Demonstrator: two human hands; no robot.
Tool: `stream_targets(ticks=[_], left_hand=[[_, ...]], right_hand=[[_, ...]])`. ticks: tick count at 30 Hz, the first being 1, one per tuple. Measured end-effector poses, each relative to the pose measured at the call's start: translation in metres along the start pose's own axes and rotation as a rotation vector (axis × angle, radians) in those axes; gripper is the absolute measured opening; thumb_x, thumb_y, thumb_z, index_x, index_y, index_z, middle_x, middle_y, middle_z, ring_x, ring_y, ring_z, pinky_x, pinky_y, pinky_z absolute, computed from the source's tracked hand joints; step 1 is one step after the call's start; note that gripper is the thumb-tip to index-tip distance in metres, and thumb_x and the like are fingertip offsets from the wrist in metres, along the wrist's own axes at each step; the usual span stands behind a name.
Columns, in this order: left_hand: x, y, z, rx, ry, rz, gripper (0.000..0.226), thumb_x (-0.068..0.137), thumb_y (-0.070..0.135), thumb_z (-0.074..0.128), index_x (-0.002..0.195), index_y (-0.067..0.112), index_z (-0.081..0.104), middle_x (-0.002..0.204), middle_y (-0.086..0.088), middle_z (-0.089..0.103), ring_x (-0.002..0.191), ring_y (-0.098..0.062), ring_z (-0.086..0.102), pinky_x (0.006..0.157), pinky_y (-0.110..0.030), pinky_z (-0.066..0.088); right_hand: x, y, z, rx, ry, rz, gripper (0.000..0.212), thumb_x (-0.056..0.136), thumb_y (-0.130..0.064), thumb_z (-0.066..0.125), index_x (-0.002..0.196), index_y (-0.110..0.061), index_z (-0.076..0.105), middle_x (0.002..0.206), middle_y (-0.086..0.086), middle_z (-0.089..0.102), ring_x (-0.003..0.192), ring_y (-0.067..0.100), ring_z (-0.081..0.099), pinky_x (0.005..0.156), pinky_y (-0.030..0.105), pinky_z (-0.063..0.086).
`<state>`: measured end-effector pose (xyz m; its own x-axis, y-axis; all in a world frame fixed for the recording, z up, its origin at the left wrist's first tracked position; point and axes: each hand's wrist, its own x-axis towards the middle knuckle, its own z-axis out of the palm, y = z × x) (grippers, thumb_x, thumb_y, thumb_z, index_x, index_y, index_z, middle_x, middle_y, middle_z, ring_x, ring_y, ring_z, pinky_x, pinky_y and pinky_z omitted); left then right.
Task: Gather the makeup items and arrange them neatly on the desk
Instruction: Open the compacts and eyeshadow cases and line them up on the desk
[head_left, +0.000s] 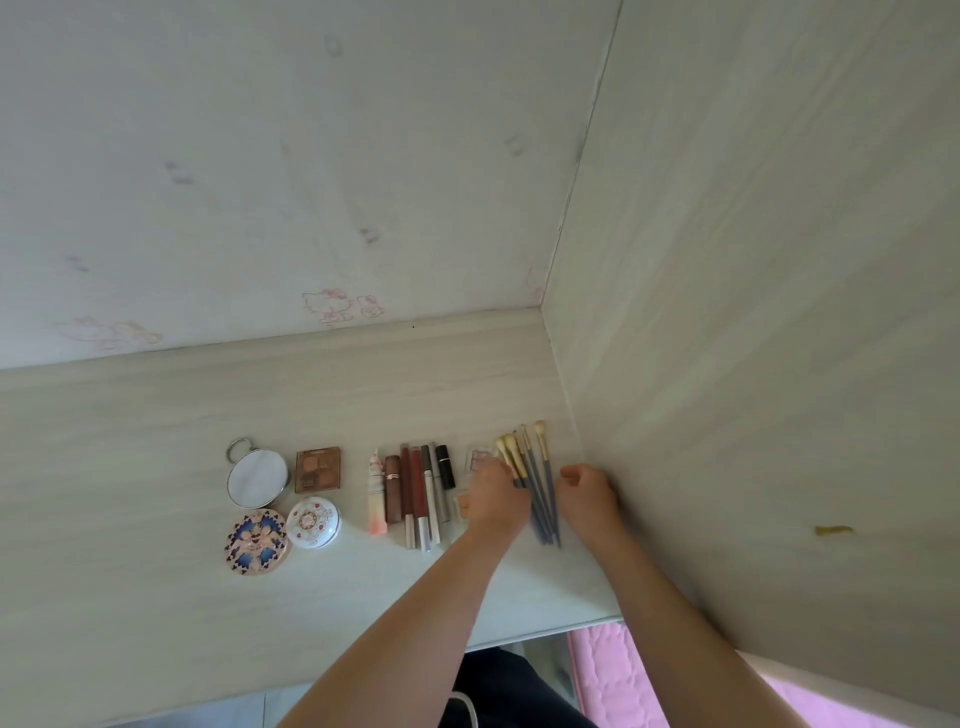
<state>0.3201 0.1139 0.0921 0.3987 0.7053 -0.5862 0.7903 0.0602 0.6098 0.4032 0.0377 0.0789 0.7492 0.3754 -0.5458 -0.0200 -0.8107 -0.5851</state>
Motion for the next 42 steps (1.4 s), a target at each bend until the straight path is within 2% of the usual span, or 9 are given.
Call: stream_targets(ticks=[8, 12, 17, 20, 22, 24, 30, 38, 42], left_hand=[[-0.005, -0.019, -0.026, -0.066, -0.020, 0.150, 0.024, 0.088, 0.004, 0.051, 0.107, 0.017, 0.056, 0.101, 0.004, 0.057, 0.086, -0.012, 0.055, 0.064, -0.018, 0.044], [-0.010, -0.038, -0.055, -0.102, 0.054, 0.149, 0.028, 0.085, 0.003, 0.045, 0.104, 0.019, 0.059, 0.103, 0.003, 0.062, 0.087, -0.014, 0.061, 0.061, -0.021, 0.051], [-0.019, -0.070, -0.093, 0.027, 0.215, 0.257, 0.029, 0.085, 0.000, 0.046, 0.106, 0.011, 0.063, 0.098, -0.006, 0.068, 0.091, -0.023, 0.061, 0.078, -0.029, 0.050], [-0.026, -0.094, -0.116, 0.102, 0.270, 0.299, 0.028, 0.087, 0.000, 0.047, 0.106, 0.014, 0.062, 0.096, -0.002, 0.067, 0.083, -0.013, 0.059, 0.065, -0.018, 0.044], [-0.031, -0.111, -0.131, 0.137, 0.309, 0.292, 0.025, 0.088, 0.002, 0.046, 0.100, 0.018, 0.060, 0.091, 0.002, 0.067, 0.080, -0.012, 0.060, 0.061, -0.022, 0.047], [-0.033, -0.127, -0.145, 0.154, 0.344, 0.259, 0.022, 0.088, 0.005, 0.047, 0.099, 0.018, 0.060, 0.094, 0.004, 0.066, 0.085, -0.013, 0.062, 0.069, -0.032, 0.051], [-0.026, -0.170, -0.189, 0.134, 0.370, 0.185, 0.022, 0.088, 0.008, 0.050, 0.105, 0.017, 0.061, 0.097, 0.003, 0.066, 0.091, -0.019, 0.061, 0.078, -0.037, 0.051], [0.004, -0.206, -0.250, 0.191, 0.303, 0.171, 0.017, 0.087, 0.008, 0.049, 0.100, 0.010, 0.060, 0.097, -0.005, 0.065, 0.093, -0.025, 0.058, 0.075, -0.038, 0.049], [0.022, -0.221, -0.276, 0.238, 0.250, 0.220, 0.017, 0.088, 0.010, 0.048, 0.102, 0.009, 0.058, 0.100, -0.008, 0.062, 0.098, -0.027, 0.055, 0.079, -0.041, 0.048]], right_hand=[[-0.011, -0.002, -0.001, -0.123, -0.050, -0.166, 0.026, 0.095, -0.012, 0.045, 0.119, -0.007, 0.055, 0.102, 0.010, 0.063, 0.084, 0.020, 0.056, 0.070, 0.023, 0.039], [-0.020, -0.010, -0.001, -0.334, -0.044, -0.342, 0.016, 0.096, -0.016, 0.044, 0.104, -0.009, 0.055, 0.099, 0.011, 0.058, 0.093, 0.030, 0.059, 0.068, 0.025, 0.037], [-0.043, -0.037, 0.022, -0.531, -0.074, -0.562, 0.029, 0.097, -0.018, 0.041, 0.123, -0.009, 0.050, 0.119, 0.011, 0.052, 0.107, 0.027, 0.050, 0.080, 0.032, 0.042], [-0.057, -0.057, 0.046, -0.563, -0.076, -0.674, 0.030, 0.096, -0.019, 0.041, 0.125, -0.013, 0.049, 0.121, 0.006, 0.053, 0.106, 0.021, 0.051, 0.081, 0.030, 0.043], [-0.065, -0.068, 0.062, -0.609, -0.083, -0.723, 0.029, 0.097, -0.019, 0.041, 0.125, -0.013, 0.047, 0.122, 0.005, 0.052, 0.110, 0.021, 0.050, 0.084, 0.029, 0.043], [-0.071, -0.077, 0.077, -0.636, -0.103, -0.734, 0.030, 0.097, -0.019, 0.041, 0.127, -0.014, 0.046, 0.125, 0.005, 0.051, 0.113, 0.021, 0.048, 0.089, 0.030, 0.043], [-0.086, -0.102, 0.124, -0.839, -0.131, -0.848, 0.041, 0.095, -0.016, 0.039, 0.136, -0.011, 0.038, 0.135, 0.006, 0.043, 0.123, 0.023, 0.039, 0.105, 0.032, 0.033], [-0.118, -0.131, 0.186, -0.798, -0.084, -0.778, 0.035, 0.096, -0.020, 0.044, 0.130, -0.012, 0.043, 0.129, 0.006, 0.046, 0.119, 0.023, 0.045, 0.100, 0.027, 0.039], [-0.122, -0.146, 0.215, -0.924, -0.124, -0.787, 0.034, 0.094, -0.016, 0.043, 0.126, -0.007, 0.048, 0.134, 0.011, 0.041, 0.119, 0.027, 0.042, 0.099, 0.036, 0.037]])
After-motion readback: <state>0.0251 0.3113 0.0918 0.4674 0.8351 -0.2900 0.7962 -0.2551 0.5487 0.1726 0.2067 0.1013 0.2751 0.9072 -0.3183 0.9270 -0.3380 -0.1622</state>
